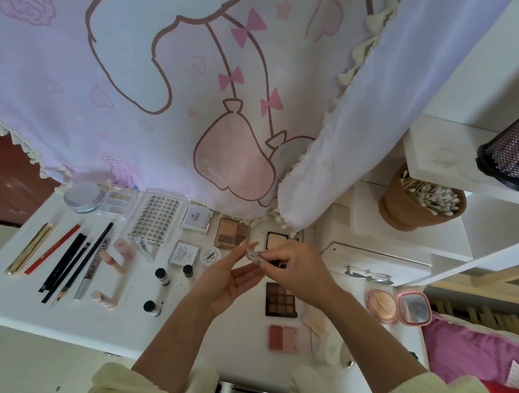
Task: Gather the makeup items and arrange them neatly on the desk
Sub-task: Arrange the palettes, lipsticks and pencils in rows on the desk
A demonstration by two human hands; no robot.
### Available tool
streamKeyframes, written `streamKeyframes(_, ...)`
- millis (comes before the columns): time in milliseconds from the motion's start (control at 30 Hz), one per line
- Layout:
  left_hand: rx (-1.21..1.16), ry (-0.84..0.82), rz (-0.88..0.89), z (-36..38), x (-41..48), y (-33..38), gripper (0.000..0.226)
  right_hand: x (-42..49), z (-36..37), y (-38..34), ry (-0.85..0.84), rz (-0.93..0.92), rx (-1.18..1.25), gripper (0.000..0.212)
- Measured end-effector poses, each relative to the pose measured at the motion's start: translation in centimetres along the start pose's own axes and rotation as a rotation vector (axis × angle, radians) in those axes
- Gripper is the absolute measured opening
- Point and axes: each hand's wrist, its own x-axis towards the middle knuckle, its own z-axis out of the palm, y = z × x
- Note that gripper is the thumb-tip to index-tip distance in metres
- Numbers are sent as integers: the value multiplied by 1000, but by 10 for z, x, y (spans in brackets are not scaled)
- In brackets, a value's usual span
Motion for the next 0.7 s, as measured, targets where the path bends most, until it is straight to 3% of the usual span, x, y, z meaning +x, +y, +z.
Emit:
streamKeyframes(267,10,-8,16,-1,0,0,23,7,1,-2,-120,-21,-102,22)
streamKeyframes(467,-17,-31,12,-2,0,1,33,8,7,-2,-71,-91,-172,22)
streamKeyframes(700,-11,-52,-4,-3,0,-1,34,4,6,-4,-67,-46,-101,22)
